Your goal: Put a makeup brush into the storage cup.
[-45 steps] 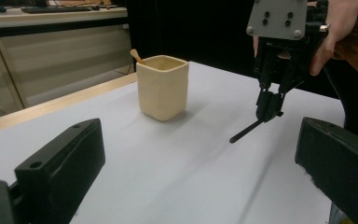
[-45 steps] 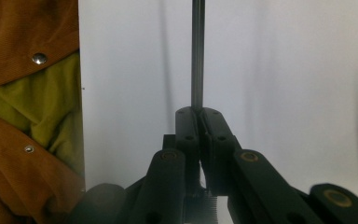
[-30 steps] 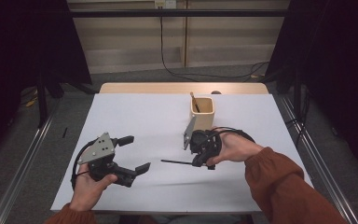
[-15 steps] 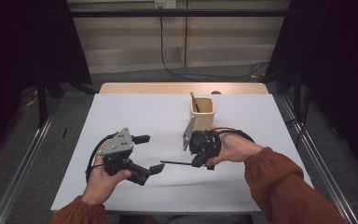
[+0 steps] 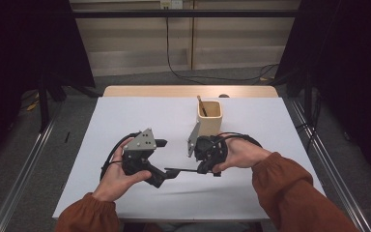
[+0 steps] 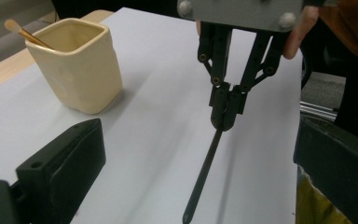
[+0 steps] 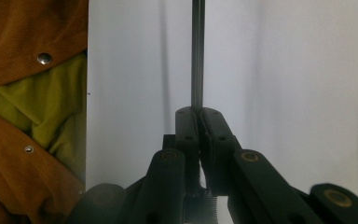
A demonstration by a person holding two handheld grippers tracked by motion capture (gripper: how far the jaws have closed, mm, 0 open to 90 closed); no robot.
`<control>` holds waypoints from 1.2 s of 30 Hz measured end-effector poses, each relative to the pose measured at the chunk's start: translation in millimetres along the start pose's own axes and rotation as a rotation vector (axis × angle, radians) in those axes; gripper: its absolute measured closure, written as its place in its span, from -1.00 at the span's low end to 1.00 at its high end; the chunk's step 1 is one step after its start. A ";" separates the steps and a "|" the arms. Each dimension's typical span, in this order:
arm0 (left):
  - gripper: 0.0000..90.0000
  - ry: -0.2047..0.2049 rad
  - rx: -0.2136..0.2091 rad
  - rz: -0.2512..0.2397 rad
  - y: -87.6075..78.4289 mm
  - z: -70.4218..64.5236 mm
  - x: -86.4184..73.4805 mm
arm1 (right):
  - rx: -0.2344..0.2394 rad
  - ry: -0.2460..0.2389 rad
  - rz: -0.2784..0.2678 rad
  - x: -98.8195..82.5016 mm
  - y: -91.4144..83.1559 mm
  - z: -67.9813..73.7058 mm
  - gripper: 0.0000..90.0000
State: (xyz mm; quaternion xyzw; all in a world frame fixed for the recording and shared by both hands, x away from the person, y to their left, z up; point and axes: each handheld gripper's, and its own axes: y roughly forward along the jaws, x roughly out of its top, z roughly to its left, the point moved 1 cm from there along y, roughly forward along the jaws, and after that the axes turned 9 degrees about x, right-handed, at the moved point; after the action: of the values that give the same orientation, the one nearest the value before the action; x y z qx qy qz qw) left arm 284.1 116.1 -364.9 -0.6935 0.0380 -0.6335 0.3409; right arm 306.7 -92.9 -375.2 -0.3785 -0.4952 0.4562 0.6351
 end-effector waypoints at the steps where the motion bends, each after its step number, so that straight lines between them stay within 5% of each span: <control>1: -0.95 0.005 -0.001 0.006 1.5 -0.4 0.5 | 0.002 0.001 0.000 0.0 0.0 0.0 0.92; 5: -0.92 0.066 0.005 0.054 4.9 -1.8 2.5 | -0.001 -0.001 0.007 0.1 -1.3 -0.8 0.92; 10: -0.91 0.048 -0.043 0.112 8.7 -3.1 4.1 | 0.002 0.000 0.025 -0.3 -2.0 -0.4 0.92; 14: -0.87 0.069 -0.085 0.195 13.6 -3.5 1.5 | 0.008 -0.002 0.048 0.9 0.4 0.3 0.92; 21: -0.84 0.098 -0.114 0.254 20.2 -0.9 -2.0 | 0.012 -0.012 0.064 4.0 2.3 1.0 0.92; 30: -0.85 0.149 -0.162 0.400 27.8 -2.5 -9.4 | 0.017 -0.022 0.094 6.6 4.7 1.8 0.92; 36: -0.69 0.178 -0.181 0.422 27.6 -1.8 -10.4 | 0.020 -0.025 0.083 7.7 5.5 2.0 0.92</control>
State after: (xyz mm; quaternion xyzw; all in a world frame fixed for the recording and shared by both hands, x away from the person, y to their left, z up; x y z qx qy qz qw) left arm 291.0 99.3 -388.2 -0.6395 0.2685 -0.6008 0.3976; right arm 304.3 -83.9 -377.7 -0.3866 -0.4824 0.4919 0.6130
